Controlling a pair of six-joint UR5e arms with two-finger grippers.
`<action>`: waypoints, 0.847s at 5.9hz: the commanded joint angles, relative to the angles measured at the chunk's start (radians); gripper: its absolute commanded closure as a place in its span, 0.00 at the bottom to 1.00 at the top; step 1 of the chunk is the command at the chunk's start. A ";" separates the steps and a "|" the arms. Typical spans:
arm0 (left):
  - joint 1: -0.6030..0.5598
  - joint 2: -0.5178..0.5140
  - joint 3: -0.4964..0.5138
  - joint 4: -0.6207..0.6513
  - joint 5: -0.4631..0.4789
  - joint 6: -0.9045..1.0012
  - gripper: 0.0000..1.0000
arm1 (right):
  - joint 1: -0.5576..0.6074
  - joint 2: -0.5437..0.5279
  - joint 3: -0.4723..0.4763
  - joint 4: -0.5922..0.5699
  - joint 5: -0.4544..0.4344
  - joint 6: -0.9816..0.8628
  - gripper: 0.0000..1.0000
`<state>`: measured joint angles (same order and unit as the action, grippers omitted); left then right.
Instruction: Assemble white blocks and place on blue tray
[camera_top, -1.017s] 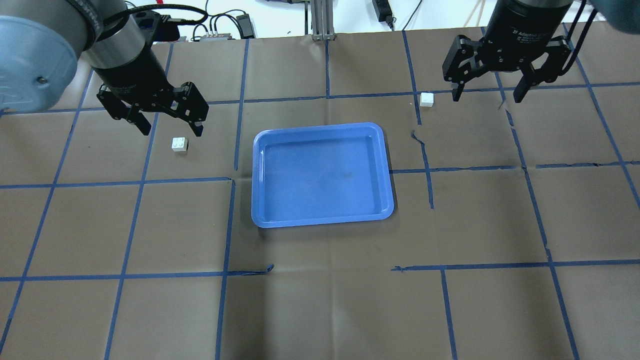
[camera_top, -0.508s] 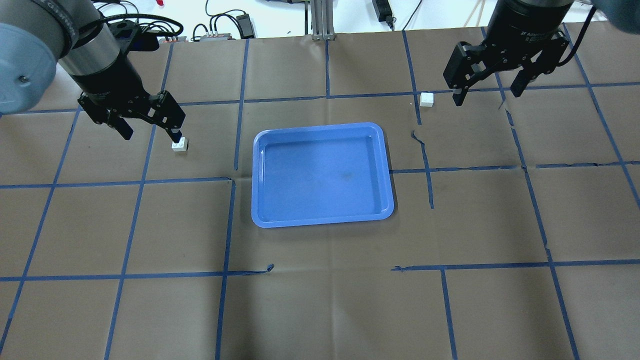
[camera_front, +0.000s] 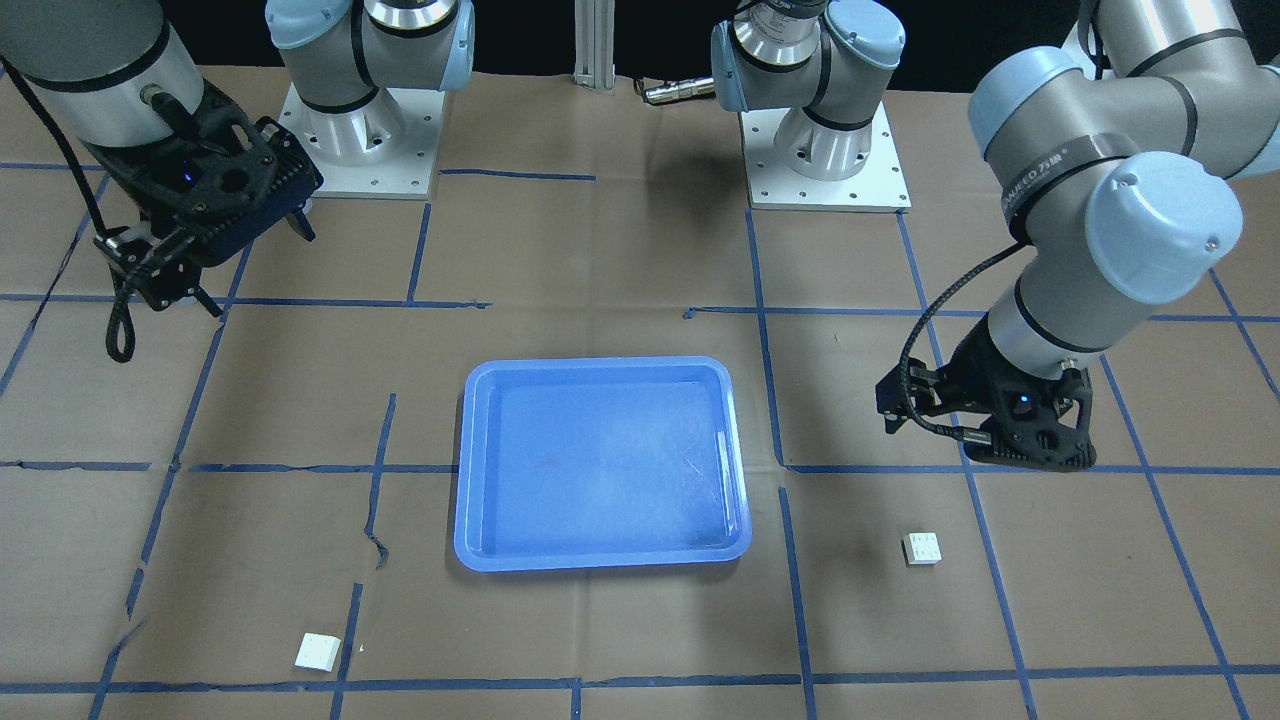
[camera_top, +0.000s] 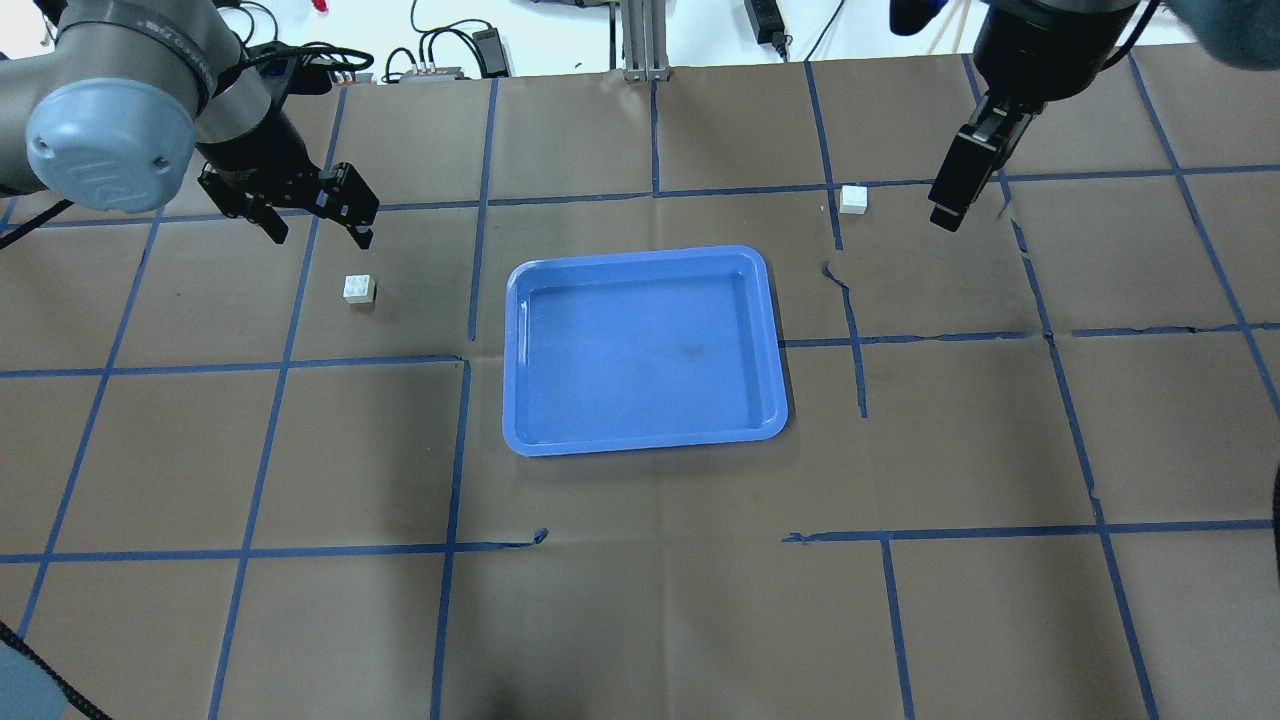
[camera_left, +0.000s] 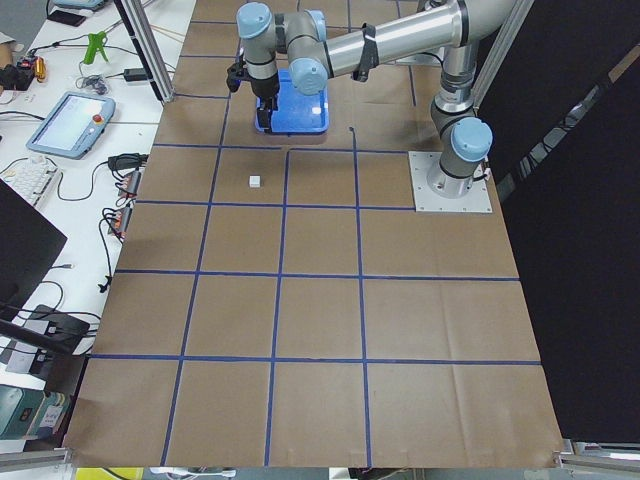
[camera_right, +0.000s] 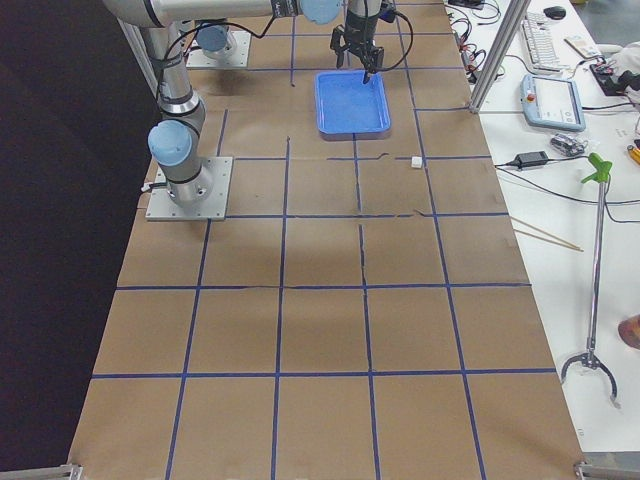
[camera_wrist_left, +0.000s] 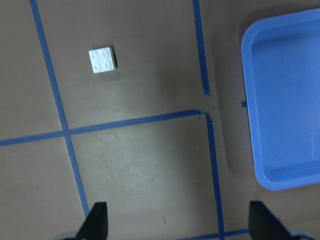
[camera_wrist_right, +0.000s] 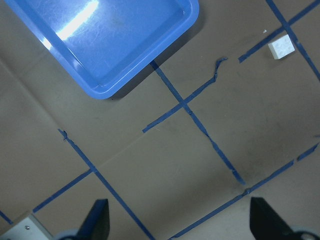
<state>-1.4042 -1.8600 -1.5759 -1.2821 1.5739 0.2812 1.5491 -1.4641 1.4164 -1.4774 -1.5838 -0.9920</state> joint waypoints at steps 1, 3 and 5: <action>0.025 -0.106 0.004 0.127 0.000 0.001 0.01 | -0.007 0.057 -0.013 -0.067 0.007 -0.233 0.00; 0.027 -0.207 -0.018 0.249 0.003 0.001 0.02 | -0.014 0.163 -0.109 -0.127 0.010 -0.393 0.00; 0.047 -0.278 -0.033 0.286 0.006 0.004 0.02 | -0.024 0.368 -0.355 -0.107 0.011 -0.466 0.00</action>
<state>-1.3670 -2.1074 -1.5993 -1.0137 1.5779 0.2841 1.5317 -1.1938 1.1747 -1.5945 -1.5734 -1.4064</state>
